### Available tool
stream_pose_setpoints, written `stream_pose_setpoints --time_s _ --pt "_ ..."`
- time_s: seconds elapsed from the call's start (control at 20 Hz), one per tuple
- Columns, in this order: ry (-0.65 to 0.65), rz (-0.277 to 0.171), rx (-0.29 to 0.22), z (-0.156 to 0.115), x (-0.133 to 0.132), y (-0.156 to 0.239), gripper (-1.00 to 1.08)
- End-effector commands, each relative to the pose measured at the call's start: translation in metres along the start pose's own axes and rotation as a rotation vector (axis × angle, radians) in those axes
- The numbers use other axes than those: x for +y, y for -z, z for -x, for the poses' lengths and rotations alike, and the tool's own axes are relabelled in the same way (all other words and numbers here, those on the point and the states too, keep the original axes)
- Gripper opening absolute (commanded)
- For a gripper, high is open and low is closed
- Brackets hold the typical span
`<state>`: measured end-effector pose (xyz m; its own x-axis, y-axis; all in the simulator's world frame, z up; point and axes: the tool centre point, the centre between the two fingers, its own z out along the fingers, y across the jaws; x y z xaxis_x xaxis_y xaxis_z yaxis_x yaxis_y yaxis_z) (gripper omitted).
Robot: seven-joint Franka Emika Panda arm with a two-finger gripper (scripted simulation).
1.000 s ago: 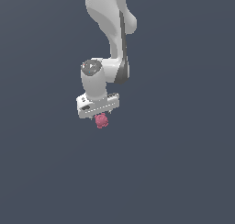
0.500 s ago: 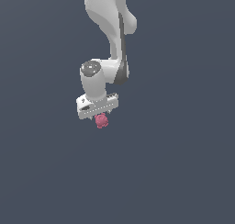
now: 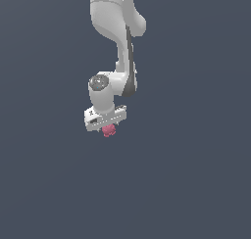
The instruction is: Pick up the object and move it to a goal position.
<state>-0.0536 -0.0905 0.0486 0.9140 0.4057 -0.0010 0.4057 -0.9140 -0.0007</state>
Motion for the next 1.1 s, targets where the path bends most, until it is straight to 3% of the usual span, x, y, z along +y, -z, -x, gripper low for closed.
stream_pose_setpoints --time_s 0.0,0.15,0.2,1.05 --pt "0.0 0.001 0.001 0.0 0.0 -0.007 1.0" --pt "0.0 0.001 0.001 -0.001 0.001 -0.009 1.0" --pt "0.0 0.001 0.001 -0.001 0.001 -0.009 -1.0" --pt "0.0 0.002 0.002 -0.002 -0.004 0.004 -1.0"
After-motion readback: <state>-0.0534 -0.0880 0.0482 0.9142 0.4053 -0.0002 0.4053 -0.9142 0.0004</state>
